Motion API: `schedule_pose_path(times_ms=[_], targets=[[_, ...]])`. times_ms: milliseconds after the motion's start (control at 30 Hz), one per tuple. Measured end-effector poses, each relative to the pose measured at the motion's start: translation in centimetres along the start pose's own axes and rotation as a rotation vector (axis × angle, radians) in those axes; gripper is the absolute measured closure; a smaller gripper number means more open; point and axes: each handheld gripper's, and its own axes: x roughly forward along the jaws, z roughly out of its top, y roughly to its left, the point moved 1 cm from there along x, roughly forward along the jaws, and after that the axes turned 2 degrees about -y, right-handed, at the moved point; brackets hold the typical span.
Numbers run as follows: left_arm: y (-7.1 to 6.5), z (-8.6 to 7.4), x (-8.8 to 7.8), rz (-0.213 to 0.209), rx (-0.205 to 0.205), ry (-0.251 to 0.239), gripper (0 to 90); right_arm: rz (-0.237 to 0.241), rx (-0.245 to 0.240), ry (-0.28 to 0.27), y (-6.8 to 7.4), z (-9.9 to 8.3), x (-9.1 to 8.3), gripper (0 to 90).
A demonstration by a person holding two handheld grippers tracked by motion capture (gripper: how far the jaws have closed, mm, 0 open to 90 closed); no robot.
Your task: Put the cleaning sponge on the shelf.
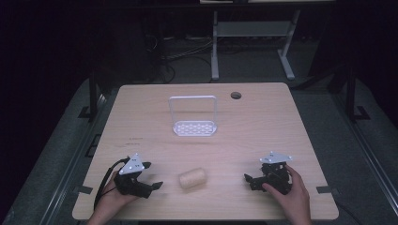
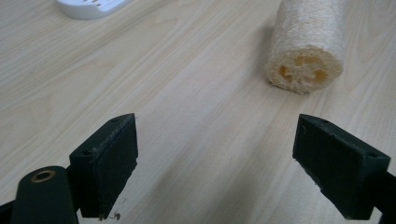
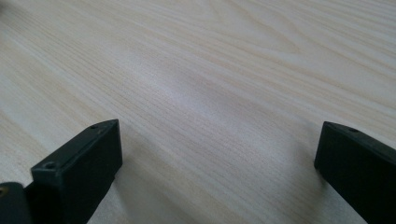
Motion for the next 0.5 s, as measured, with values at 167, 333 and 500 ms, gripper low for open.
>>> schedule_pose_path(times_ms=[167, 333, 500], targets=[[-0.6, 0.3, 0.3, -0.024, 0.015, 0.0, 13.7, -0.001, 0.001, 0.0, 0.0, 0.0, 0.0, 0.5], [-1.1, 0.5, 0.5, -0.047, 0.034, 0.008, 13.7, 0.0, 0.001, 0.0, 0.0, 0.0, 0.0, 0.5], [-1.7, 0.8, 0.8, -0.07, 0.046, 0.005, 13.7, 0.0, 0.001, -0.001, 0.0, 0.0, 0.0, 0.5]])
